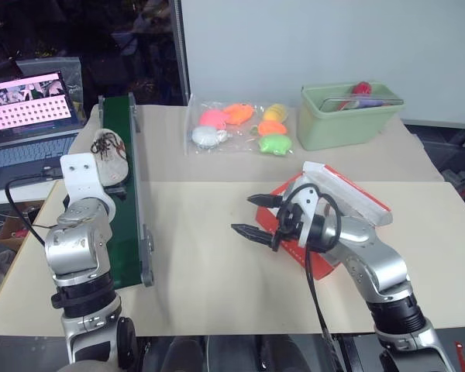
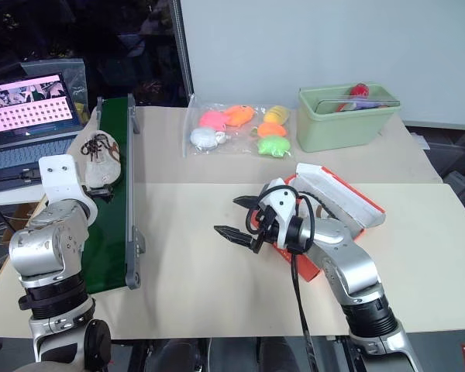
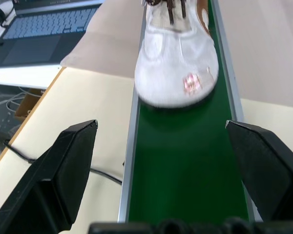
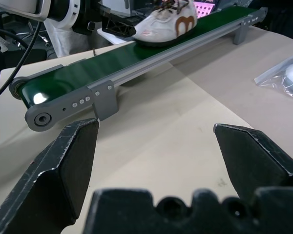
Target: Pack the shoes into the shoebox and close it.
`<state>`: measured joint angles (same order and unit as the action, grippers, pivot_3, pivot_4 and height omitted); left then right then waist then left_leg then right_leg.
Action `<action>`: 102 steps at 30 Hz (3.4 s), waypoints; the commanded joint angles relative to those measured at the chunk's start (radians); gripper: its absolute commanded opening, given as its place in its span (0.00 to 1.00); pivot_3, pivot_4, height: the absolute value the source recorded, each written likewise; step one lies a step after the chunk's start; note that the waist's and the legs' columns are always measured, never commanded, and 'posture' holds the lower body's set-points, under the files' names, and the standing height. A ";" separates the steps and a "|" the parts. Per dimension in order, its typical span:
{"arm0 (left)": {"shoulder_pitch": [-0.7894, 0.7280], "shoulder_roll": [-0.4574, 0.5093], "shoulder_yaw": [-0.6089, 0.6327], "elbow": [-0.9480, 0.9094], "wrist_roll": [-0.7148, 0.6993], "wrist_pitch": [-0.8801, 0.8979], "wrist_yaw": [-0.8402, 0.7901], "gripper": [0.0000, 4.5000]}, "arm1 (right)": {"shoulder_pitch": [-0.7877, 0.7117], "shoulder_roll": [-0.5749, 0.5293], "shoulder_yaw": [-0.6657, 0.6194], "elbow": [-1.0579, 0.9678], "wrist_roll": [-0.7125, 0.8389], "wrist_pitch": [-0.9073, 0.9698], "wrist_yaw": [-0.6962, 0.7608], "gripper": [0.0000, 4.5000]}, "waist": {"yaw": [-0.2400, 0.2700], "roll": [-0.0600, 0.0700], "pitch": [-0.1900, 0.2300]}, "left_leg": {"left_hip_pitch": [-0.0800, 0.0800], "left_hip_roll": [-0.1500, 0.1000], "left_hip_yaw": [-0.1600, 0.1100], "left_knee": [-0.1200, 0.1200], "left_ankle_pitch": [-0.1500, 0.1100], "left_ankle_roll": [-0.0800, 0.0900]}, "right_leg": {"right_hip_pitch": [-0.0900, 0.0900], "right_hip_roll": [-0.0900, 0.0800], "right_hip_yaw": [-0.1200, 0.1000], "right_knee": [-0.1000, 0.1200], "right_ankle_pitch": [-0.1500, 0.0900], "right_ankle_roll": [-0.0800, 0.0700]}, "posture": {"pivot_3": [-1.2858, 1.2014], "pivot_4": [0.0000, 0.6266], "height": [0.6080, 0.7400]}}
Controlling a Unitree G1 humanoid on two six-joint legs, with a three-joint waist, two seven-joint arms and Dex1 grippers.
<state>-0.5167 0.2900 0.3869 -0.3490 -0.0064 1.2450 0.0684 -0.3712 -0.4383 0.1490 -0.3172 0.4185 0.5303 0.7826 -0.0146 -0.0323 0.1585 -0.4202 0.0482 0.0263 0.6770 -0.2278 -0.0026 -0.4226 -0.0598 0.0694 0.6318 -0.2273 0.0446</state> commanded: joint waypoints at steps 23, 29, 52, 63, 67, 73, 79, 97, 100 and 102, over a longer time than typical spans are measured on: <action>0.017 -0.133 0.076 -0.015 -0.045 0.059 0.014 0.34 | -0.012 0.002 -0.048 -0.057 0.069 0.028 -0.030 1.00 | 0.009 0.000 0.000 | 0.005 -0.001 0.000 0.001 0.000 -0.001 | 0.005 -0.001 0.000 0.002 0.000 0.000 | 0.52 0.24 0.92; 0.015 -0.112 0.054 -0.012 -0.029 0.029 0.022 0.34 | -0.023 0.009 -0.064 -0.052 0.082 0.040 -0.042 1.00 | 0.010 0.000 0.000 | 0.005 -0.001 0.000 0.001 0.001 -0.001 | 0.004 -0.001 0.000 0.002 0.000 0.000 | 0.52 0.24 0.92; 0.022 -0.043 -0.160 -0.067 0.054 -0.476 0.006 0.34 | -0.152 0.096 -0.267 0.037 0.304 0.234 -0.229 1.00 | -0.001 -0.001 0.000 | -0.002 0.000 0.000 -0.001 0.001 -0.001 | -0.001 -0.001 0.000 -0.001 0.000 0.000 | 0.52 0.24 0.92; 0.129 -0.096 -0.138 -0.352 0.045 -0.070 0.013 0.34 | -0.144 0.058 -0.255 0.045 0.304 0.240 -0.208 1.00 | -0.004 -0.001 0.000 | -0.003 0.000 0.000 -0.001 0.001 -0.001 | -0.002 -0.001 0.000 -0.001 0.000 0.000 | 0.52 0.24 0.92; 0.315 -0.074 -0.140 -0.502 0.037 0.094 -0.028 0.34 | -0.154 0.035 -0.250 0.059 0.293 0.238 -0.199 1.00 | -0.016 0.000 0.000 | -0.001 0.000 0.000 -0.002 0.001 -0.001 | -0.001 -0.001 0.001 -0.001 0.000 0.000 | 0.52 0.24 0.92; 0.394 -0.103 -0.156 -0.458 0.037 0.083 -0.040 0.34 | -0.157 0.032 -0.246 0.074 0.302 0.237 -0.198 1.00 | -0.021 0.000 0.000 | 0.003 0.000 0.001 -0.001 0.001 -0.001 | 0.003 0.000 0.001 0.000 0.000 0.000 | 0.52 0.24 0.92; 0.471 -0.109 -0.167 -0.445 0.045 0.050 -0.046 0.34 | -0.158 0.032 -0.245 0.073 0.302 0.242 -0.200 1.00 | -0.032 0.001 -0.001 | 0.004 0.000 0.001 -0.003 0.001 -0.001 | 0.002 0.000 0.002 0.000 0.000 0.000 | 0.52 0.24 0.92; 0.190 0.120 -0.240 -0.436 0.071 -0.333 -0.142 0.99 | -0.158 0.075 -0.230 0.082 0.291 0.232 -0.232 1.00 | -0.026 0.001 -0.001 | 0.001 0.000 0.002 -0.003 0.000 -0.001 | 0.000 0.000 0.002 -0.002 0.000 0.000 | 0.52 0.24 0.92; 0.233 0.073 -0.199 -0.538 0.072 -0.232 -0.115 0.99 | -0.155 0.074 -0.228 0.086 0.289 0.230 -0.230 1.00 | -0.031 0.001 -0.001 | -0.001 0.000 0.002 -0.004 0.000 -0.001 | -0.001 0.000 0.003 -0.002 0.000 0.000 | 0.52 0.24 0.92; 0.289 0.025 -0.133 -0.639 0.077 -0.134 -0.101 0.99 | -0.149 0.068 -0.226 0.084 0.289 0.233 -0.225 1.00 | -0.030 0.001 -0.001 | -0.002 0.001 0.001 -0.005 0.000 0.000 | -0.003 0.000 0.002 -0.001 0.000 0.000 | 0.52 0.24 0.92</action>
<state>-0.2524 0.3346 0.1836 -0.8721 0.0503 1.0406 -0.0535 -0.5090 -0.3634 -0.0642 -0.2089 0.7067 0.7718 0.5523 -0.0447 -0.0316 0.1577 -0.4226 0.0488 0.0276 0.6721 -0.2279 -0.0031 -0.4255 -0.0600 0.0715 0.6306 -0.2275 0.0447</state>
